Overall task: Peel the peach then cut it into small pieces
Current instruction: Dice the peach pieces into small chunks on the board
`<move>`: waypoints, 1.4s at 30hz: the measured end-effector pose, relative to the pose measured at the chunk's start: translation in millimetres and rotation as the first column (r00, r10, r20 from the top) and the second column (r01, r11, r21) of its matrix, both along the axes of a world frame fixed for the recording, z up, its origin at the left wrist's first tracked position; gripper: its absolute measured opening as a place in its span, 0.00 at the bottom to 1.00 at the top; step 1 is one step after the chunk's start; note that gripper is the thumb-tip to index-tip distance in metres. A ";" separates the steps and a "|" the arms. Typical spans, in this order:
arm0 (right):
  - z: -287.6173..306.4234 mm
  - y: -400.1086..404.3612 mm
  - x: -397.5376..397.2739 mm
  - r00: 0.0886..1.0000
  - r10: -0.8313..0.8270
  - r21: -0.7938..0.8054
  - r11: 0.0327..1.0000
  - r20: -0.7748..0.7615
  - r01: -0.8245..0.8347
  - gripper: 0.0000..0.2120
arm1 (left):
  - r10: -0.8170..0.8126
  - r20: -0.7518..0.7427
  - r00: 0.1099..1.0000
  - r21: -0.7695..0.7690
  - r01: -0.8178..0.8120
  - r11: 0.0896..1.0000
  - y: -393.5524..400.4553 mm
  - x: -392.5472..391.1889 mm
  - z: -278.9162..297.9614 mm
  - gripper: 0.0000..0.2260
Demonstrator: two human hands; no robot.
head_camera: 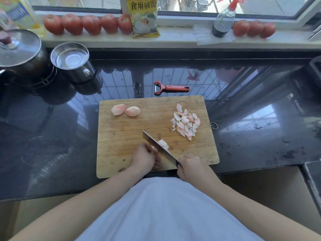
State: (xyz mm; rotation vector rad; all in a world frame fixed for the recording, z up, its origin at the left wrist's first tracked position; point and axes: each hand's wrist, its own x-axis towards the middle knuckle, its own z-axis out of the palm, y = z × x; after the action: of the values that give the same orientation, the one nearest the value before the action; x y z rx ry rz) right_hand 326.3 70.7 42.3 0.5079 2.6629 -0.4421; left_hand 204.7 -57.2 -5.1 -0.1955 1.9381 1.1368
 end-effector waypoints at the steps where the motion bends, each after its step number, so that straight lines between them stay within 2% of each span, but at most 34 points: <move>1: 1.0 -0.2 0.1 1.000 -0.013 -0.020 1.000 -0.019 0.012 0.11 | 0.001 0.004 1.000 0.000 -0.001 1.000 -0.2 -0.2 1.3 0.06; 6: 10.3 1.5 3.6 0.965 -0.218 -0.168 0.967 -0.148 0.193 0.10 | 0.017 0.025 1.000 -0.012 -0.017 1.000 -2.0 -2.8 8.4 0.06; 10: 13.4 5.8 7.5 0.923 -0.348 -0.209 0.927 -0.162 0.312 0.12 | 0.023 -0.002 1.000 -0.044 -0.023 0.999 -3.9 -7.5 8.8 0.08; 13: 13.7 5.9 8.6 0.917 -0.368 -0.212 0.919 -0.155 0.333 0.11 | -0.191 -0.205 0.960 -0.189 0.152 0.970 -5.6 -11.8 6.9 0.09; 15: 14.3 5.9 8.2 0.910 -0.379 -0.214 0.915 -0.169 0.341 0.11 | -0.309 -0.268 0.913 -0.238 0.248 0.939 -3.6 -12.8 6.3 0.09; 19: 15.9 9.2 7.0 0.888 -0.419 -0.220 0.899 -0.187 0.378 0.15 | -0.358 -0.226 0.906 -0.221 0.310 0.925 13.5 -20.6 9.0 0.04; 22: 18.9 14.8 8.3 0.850 -0.490 -0.266 0.860 -0.192 0.436 0.17 | -0.395 -0.179 0.901 -0.195 0.362 0.912 38.0 -29.4 16.1 0.06; 24: 20.6 20.8 9.2 0.830 -0.516 -0.270 0.847 -0.211 0.458 0.15 | -0.333 -0.091 0.939 -0.110 0.323 0.940 55.9 -31.5 22.0 0.08; 27: 25.2 31.1 10.3 0.816 -0.526 -0.254 0.846 -0.242 0.470 0.15 | -0.153 0.117 0.981 0.069 0.146 0.987 70.9 -32.6 35.5 0.12; 30: 27.7 39.0 16.7 0.844 -0.483 -0.256 0.867 -0.231 0.427 0.13 | 0.004 0.176 0.984 0.066 -0.016 0.998 59.6 -44.0 41.2 0.14; 32: 26.4 38.8 22.1 0.902 -0.396 -0.237 0.906 -0.173 0.352 0.10 | 0.135 0.178 0.975 0.016 -0.140 0.990 39.1 -57.7 44.6 0.14; 35: 15.3 28.9 29.6 0.977 -0.194 -0.176 0.968 -0.085 0.177 0.09 | 0.230 0.096 0.968 0.038 -0.235 0.971 -2.5 -76.8 47.0 0.16; 39: 0.0 25.9 31.2 0.993 0.002 -0.132 0.991 -0.120 -0.018 0.06 | 0.343 0.042 0.938 0.067 -0.346 0.936 -41.5 -91.5 50.4 0.13; 42: -9.7 45.6 20.5 0.996 0.040 -0.061 0.997 -0.075 -0.045 0.08 | 0.368 0.040 0.929 0.078 -0.370 0.926 -51.1 -91.6 49.5 0.11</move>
State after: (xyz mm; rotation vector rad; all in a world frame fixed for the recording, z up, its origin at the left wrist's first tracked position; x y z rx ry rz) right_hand 346.8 116.3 32.6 0.4231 2.7148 -0.5398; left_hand 113.2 -108.2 44.3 -0.5461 1.8734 1.4496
